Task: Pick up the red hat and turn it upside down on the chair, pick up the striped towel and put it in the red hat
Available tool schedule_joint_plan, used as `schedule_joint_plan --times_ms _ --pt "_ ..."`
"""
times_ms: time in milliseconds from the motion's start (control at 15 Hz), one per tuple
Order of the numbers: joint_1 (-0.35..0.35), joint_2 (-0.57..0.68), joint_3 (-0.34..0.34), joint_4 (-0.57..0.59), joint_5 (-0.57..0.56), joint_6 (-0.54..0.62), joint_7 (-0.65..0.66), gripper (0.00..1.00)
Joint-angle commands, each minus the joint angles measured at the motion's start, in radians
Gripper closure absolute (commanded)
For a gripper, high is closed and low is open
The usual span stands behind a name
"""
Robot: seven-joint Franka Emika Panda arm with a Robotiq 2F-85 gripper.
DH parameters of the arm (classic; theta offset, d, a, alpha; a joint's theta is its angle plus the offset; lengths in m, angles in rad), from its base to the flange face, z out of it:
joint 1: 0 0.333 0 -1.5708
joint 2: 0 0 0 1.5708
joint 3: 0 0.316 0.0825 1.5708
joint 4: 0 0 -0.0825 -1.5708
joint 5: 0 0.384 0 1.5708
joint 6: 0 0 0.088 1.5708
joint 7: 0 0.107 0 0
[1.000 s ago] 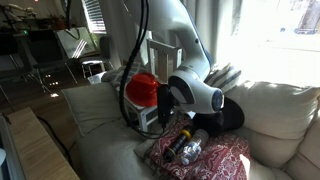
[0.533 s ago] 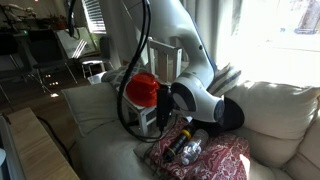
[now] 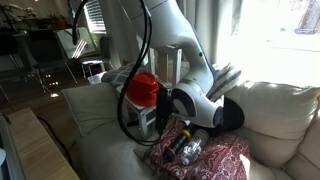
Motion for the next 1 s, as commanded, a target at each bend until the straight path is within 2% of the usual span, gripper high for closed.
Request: schedule_joint_plan --times_ms 0,533,667,933 --pt "-0.008 0.043 -0.008 0.048 0.013 -0.026 0.0 0.32" --pt "-0.005 0.061 -0.016 0.069 0.006 -0.014 -0.003 0.94" --pt "-0.002 0.048 -0.021 0.062 0.003 -0.01 -0.006 1.0" --pt "0.021 -0.022 -0.04 0.015 -0.028 0.002 -0.019 0.99"
